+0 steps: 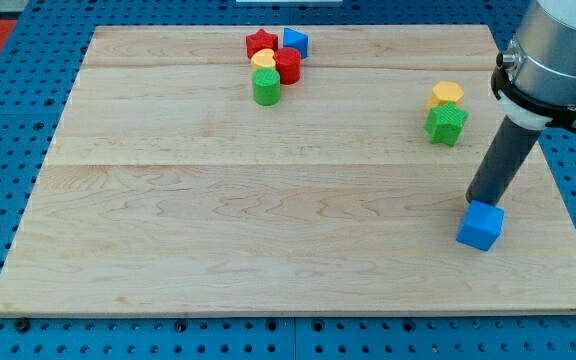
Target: Push green star into the blue cube
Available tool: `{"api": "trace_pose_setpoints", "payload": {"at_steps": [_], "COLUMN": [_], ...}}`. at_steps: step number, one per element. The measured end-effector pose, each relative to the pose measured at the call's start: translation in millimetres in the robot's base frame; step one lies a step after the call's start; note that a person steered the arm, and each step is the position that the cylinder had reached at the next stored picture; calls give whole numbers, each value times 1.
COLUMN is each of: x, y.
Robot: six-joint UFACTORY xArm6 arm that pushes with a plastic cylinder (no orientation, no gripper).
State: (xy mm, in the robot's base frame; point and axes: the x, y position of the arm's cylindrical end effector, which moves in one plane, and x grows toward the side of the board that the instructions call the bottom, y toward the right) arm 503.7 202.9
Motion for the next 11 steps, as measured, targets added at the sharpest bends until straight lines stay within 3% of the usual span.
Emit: {"api": "trace_pose_setpoints", "payload": {"at_steps": [3, 6, 8, 9, 11], "x": [11, -138, -222, -221, -161], "y": [0, 54, 18, 18, 12]}}
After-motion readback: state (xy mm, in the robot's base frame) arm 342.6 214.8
